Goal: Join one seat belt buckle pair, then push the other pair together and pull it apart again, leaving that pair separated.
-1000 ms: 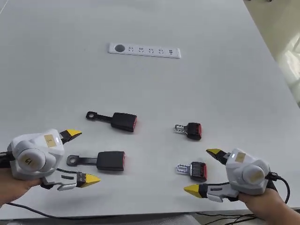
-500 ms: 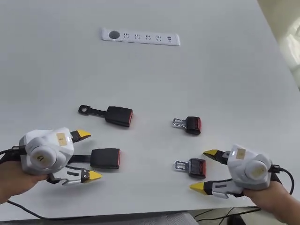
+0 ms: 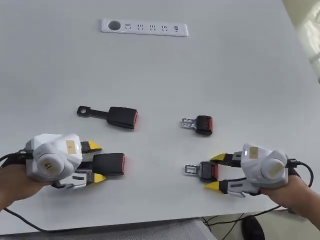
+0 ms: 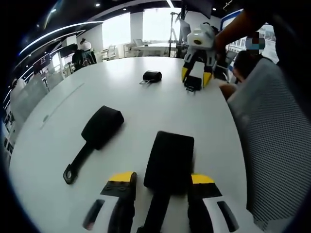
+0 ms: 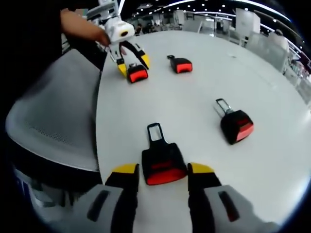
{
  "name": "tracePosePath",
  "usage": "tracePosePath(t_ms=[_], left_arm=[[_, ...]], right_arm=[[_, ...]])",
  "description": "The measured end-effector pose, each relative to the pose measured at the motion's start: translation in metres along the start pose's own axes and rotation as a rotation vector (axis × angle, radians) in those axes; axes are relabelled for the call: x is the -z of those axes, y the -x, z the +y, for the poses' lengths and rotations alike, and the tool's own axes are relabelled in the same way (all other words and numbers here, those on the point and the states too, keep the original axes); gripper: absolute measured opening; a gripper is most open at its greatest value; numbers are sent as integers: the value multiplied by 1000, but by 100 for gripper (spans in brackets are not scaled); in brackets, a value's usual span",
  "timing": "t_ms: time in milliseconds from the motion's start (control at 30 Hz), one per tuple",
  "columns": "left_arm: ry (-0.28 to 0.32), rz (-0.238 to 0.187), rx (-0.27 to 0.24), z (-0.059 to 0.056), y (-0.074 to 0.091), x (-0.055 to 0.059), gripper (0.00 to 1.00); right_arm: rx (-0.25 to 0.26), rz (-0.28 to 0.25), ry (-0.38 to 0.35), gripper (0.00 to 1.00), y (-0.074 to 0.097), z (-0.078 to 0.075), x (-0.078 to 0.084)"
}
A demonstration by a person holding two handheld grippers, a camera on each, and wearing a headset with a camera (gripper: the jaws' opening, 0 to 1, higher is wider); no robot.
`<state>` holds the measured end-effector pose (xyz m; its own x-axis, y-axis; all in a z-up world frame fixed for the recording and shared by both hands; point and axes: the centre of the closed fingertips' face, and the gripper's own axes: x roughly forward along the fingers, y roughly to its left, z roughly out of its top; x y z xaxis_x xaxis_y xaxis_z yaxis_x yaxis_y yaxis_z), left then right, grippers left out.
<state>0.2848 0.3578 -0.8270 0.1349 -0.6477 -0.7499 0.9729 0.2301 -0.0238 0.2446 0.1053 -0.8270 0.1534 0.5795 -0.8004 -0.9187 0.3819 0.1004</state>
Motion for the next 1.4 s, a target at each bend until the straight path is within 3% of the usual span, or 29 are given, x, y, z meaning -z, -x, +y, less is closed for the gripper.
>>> tracePosePath(t_ms=[67,167,467,800,1400], left_arm=[[-5,6,12,0,0,-1,42],[-61,18,53,-7,-2,-2,35],[-81,31,66,-7,-1,-5,35],[-89,40,78,-9,0,-7,35],[-78,59,72,-10,1,-6,34]], right_arm=[[-10,-6,2,37,0,-1,0],[-22,-29,22,37,0,-1,1],[-42,-111,17,36,1,-2,1],[-45,-165,-2,35,-3,-1,-7],[-84,-242,48,35,-45,13,-62]])
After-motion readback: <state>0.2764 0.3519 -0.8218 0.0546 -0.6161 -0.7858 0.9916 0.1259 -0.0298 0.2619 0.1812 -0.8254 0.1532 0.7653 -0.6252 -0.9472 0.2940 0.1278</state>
